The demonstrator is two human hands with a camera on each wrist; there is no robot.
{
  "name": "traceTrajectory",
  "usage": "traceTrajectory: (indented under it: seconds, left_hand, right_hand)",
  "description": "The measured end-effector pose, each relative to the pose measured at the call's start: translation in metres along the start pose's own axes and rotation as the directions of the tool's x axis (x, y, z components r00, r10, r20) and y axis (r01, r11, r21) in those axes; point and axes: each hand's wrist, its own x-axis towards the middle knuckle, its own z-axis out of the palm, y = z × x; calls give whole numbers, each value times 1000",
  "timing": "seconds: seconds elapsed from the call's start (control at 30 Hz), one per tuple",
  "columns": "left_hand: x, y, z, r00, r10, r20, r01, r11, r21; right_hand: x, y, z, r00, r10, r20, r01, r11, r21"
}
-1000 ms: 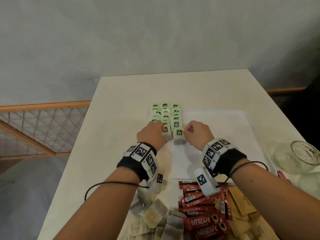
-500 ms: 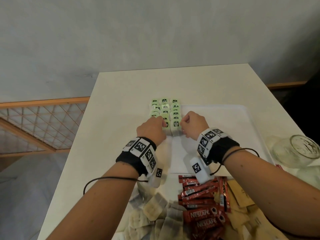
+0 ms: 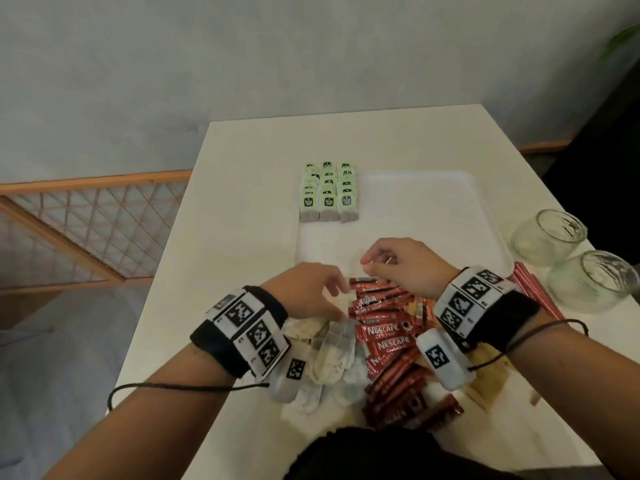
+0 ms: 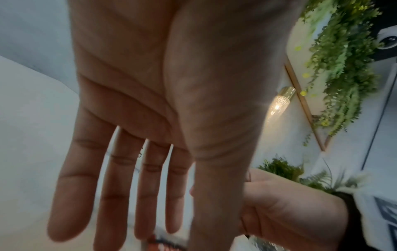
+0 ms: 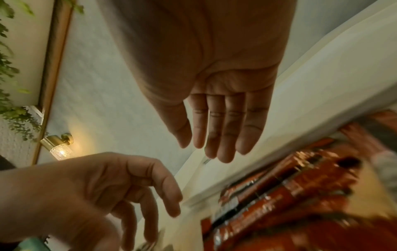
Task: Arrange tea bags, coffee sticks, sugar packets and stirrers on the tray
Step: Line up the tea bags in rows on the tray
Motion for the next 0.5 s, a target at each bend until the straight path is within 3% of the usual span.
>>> traceTrajectory:
  seconds: [0.13, 0.33, 0.5]
  left_hand:
    - [-14, 2, 28, 993, 20, 116, -28, 997, 71]
    - [-11, 7, 46, 999, 29, 15, -31, 990, 135]
    - [-9, 13, 46, 999, 37, 31, -41, 992, 121]
  right_hand:
    - [-17, 6, 10, 1000, 10, 9, -10, 1000, 10]
    - [-36, 13, 21, 1000, 20, 13, -21, 1000, 17]
    - [-48, 17, 24, 1000, 15, 4, -15, 1000, -18]
